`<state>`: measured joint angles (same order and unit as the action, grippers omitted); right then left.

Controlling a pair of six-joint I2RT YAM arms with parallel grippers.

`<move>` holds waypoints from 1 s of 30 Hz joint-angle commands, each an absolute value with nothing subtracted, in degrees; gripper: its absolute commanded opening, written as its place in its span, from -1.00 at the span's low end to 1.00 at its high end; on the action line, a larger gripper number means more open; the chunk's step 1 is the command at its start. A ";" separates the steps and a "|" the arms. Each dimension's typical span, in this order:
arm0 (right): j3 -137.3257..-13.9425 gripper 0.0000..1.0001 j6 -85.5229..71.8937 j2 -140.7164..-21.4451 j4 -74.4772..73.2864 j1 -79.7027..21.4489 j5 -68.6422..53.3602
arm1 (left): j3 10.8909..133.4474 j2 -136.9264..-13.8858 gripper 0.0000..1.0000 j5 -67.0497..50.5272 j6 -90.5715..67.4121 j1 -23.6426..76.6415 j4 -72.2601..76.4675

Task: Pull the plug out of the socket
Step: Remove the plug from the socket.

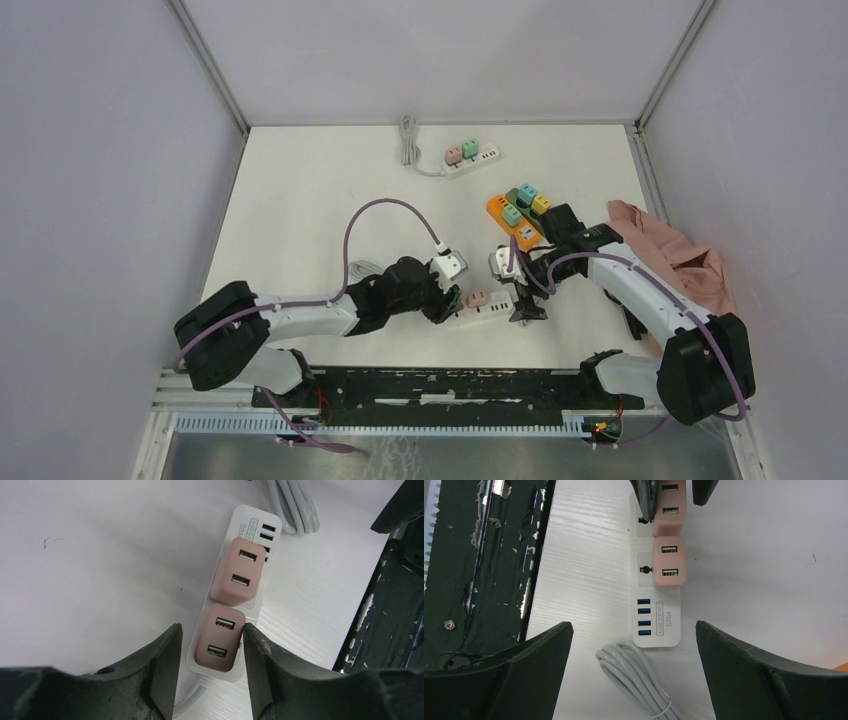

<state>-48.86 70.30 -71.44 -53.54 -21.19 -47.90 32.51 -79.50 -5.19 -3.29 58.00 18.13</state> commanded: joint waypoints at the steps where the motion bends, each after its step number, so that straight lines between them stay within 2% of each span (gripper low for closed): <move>1: -48.54 0.99 69.64 -71.82 -51.56 -20.94 -48.50 | 33.09 -81.17 0.07 -6.73 0.36 58.35 22.87; 3: -48.43 0.99 69.61 -71.96 -51.27 -21.00 -48.59 | 33.14 -81.89 0.02 -6.88 0.77 58.30 22.90; 8: -48.25 0.99 69.58 -72.45 -50.91 -20.96 -48.91 | 33.17 -82.48 -0.30 -7.20 1.27 58.31 22.85; 9: -48.25 0.99 69.57 -72.55 -50.87 -20.96 -48.95 | 33.16 -82.39 -0.43 -7.30 1.38 58.34 22.82; 11: -48.06 0.99 69.54 -72.76 -50.53 -20.97 -49.09 | 33.05 -82.16 -0.88 -7.89 1.71 58.35 22.81; 12: -47.95 0.99 69.18 -72.86 -50.00 -20.95 -49.42 | 32.87 -82.00 -0.93 -8.16 1.94 58.28 22.96; 17: -45.43 0.99 61.50 -73.50 -40.48 -21.01 -52.72 | 29.79 -79.95 -0.94 -11.63 4.90 58.30 26.80; 22: -44.23 1.00 57.53 -74.11 -34.39 -21.61 -49.04 | 26.13 -76.78 -0.94 -13.80 6.46 58.28 30.55; 30: -41.92 1.00 65.81 -74.07 -34.96 -28.32 -40.39 | 24.41 -76.83 -0.94 -14.17 6.20 58.27 33.08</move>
<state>-43.13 61.47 -74.26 -36.25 -25.43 -44.71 25.17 -77.82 -12.29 4.69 58.00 27.51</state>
